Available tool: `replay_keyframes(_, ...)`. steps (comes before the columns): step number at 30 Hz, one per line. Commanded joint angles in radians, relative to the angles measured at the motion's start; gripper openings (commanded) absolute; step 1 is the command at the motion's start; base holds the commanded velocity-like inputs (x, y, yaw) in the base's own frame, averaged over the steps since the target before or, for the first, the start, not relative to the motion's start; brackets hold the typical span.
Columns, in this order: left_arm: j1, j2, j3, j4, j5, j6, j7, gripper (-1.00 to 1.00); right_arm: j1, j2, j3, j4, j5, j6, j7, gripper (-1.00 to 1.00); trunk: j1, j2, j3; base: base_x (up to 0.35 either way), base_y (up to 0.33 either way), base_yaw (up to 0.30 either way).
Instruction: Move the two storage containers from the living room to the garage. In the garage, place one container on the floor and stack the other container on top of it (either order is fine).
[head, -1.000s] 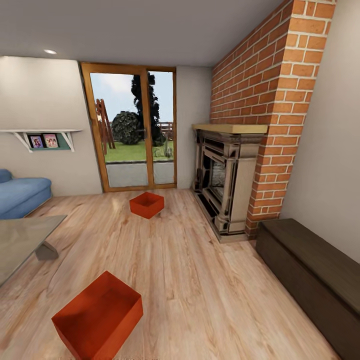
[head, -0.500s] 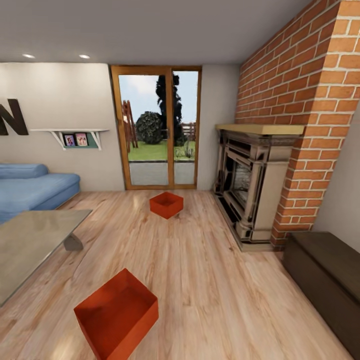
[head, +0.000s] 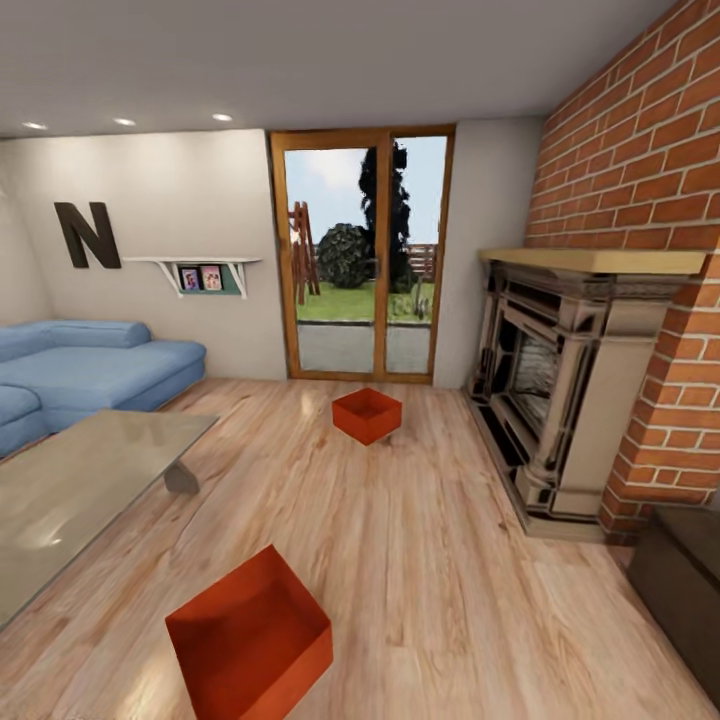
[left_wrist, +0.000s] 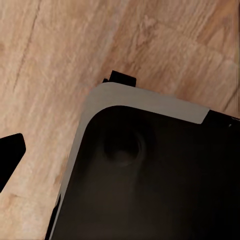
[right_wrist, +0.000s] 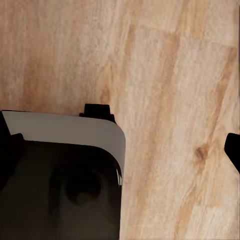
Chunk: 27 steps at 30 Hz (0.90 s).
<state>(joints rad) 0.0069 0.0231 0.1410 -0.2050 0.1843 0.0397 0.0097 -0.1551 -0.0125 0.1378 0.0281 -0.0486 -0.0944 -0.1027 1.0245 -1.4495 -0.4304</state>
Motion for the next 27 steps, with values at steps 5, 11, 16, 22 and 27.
replay_keyframes(5, 0.001, 0.0, 0.0, -0.003, 0.01, 0.004, 0.001, 1.0, -0.001, 0.0, 0.008, 0.003, -0.005, -0.005, -0.002, 1.0, 0.0, 0.0, -0.001, 0.264, -0.174, 0.281)
replay_keyframes(11, 0.001, 0.0, 0.0, -0.004, 0.01, 0.003, 0.001, 1.0, -0.001, 0.0, 0.008, 0.003, -0.005, -0.005, -0.002, 1.0, 0.0, 0.0, -0.001, 0.264, -0.174, 0.281)
replay_keyframes(16, 0.001, 0.0, 0.0, -0.003, 0.01, 0.003, 0.001, 1.0, -0.001, 0.0, 0.008, 0.003, -0.005, -0.005, -0.002, 1.0, 0.0, 0.0, -0.001, 0.259, -0.174, 0.281)
replay_keyframes(22, 0.001, 0.0, 0.001, -0.003, 0.01, 0.003, 0.001, 1.0, -0.001, 0.0, 0.008, 0.003, -0.005, -0.005, -0.002, 1.0, 0.0, 0.0, -0.001, 0.225, -0.158, 0.281)
replay_keyframes(27, 0.001, 0.0, 0.001, -0.004, 0.01, 0.003, 0.001, 1.0, -0.001, 0.0, 0.008, 0.003, -0.005, -0.005, -0.002, 1.0, 0.0, 0.0, -0.001, 0.207, -0.147, 0.281)
